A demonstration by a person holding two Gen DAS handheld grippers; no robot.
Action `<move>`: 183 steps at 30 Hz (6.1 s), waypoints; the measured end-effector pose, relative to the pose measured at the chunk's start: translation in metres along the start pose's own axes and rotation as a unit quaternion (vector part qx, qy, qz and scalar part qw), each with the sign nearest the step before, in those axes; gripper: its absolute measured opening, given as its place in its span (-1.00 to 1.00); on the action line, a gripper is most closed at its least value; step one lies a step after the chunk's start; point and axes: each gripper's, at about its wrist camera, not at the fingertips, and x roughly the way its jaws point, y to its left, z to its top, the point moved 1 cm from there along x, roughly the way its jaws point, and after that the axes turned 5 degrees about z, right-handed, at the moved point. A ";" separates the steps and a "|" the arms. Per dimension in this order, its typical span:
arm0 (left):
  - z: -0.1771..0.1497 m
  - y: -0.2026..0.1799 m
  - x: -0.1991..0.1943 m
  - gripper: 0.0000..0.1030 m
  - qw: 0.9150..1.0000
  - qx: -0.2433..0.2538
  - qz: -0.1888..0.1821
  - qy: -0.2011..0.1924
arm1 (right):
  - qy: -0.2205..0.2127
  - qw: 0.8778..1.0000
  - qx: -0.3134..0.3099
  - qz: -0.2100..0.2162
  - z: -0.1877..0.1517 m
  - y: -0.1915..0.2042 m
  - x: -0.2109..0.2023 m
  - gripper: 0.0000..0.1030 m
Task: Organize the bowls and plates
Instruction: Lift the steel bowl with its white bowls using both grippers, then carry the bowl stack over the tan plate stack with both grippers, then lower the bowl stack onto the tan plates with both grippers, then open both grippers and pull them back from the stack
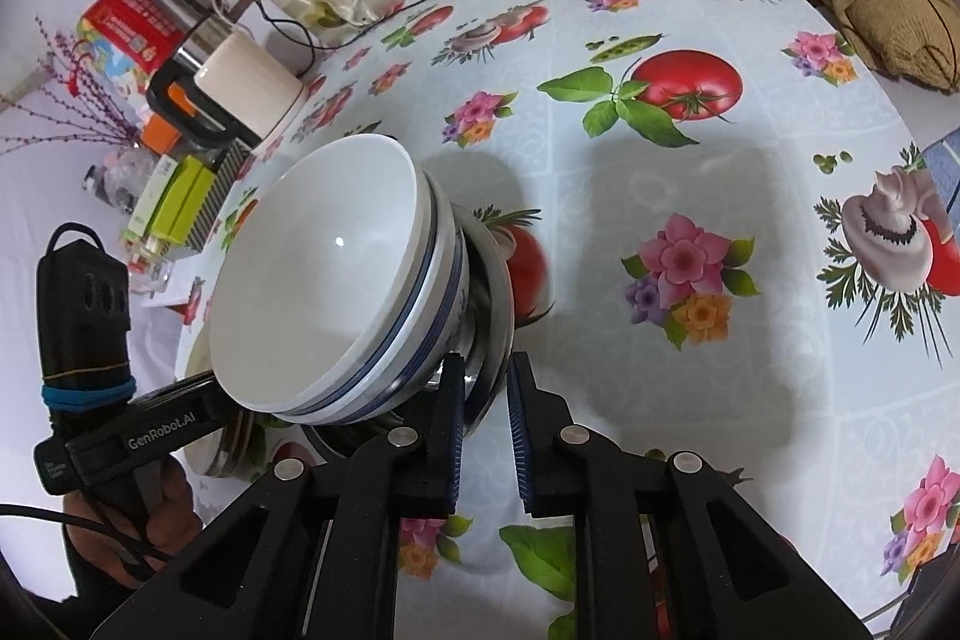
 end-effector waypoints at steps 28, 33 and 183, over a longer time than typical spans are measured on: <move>-0.001 0.010 -0.045 -0.74 0.999 -0.010 0.017 -0.043 | -0.020 0.999 -0.038 0.011 0.004 0.036 -0.018 -0.73; -0.004 0.020 -0.057 -0.74 0.998 -0.020 0.024 -0.050 | -0.017 0.998 -0.051 0.016 0.005 0.049 -0.016 -0.73; -0.112 0.103 -0.161 -0.38 0.960 -0.089 0.229 -0.136 | 0.049 0.930 -0.365 0.013 -0.091 0.234 0.032 0.42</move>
